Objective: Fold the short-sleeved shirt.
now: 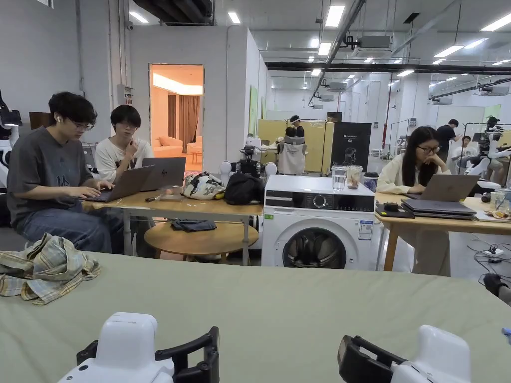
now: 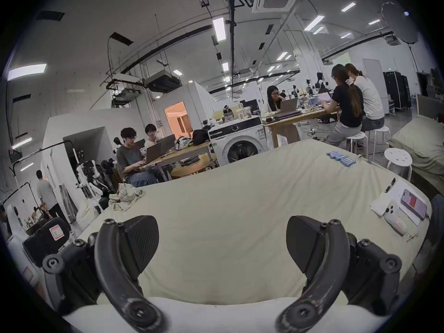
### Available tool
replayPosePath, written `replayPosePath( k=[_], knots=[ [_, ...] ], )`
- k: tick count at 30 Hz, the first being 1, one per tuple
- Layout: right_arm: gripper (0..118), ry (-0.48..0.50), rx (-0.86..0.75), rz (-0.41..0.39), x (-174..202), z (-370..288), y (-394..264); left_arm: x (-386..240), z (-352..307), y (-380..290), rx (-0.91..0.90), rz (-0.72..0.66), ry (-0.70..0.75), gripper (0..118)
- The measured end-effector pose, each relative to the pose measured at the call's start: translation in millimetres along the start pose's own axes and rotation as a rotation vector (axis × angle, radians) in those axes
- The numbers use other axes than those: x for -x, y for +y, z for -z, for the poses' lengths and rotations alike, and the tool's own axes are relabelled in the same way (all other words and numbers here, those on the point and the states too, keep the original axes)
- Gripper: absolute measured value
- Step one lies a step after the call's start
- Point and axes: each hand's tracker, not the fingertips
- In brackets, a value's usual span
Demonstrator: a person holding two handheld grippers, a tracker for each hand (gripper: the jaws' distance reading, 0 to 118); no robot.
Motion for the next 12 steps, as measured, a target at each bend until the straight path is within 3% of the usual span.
replayPosePath(
  k=[8,12],
  knots=[
    [108,-0.04,-0.017,-0.041,8.9,1.9,-3.9,-2.4,3.3,-3.0,0.013,0.004,-0.008,100],
    [108,-0.005,-0.024,-0.049,8.3,0.7,-5.8,-4.6,3.7,-3.4,0.017,0.009,-0.017,100]
  ],
)
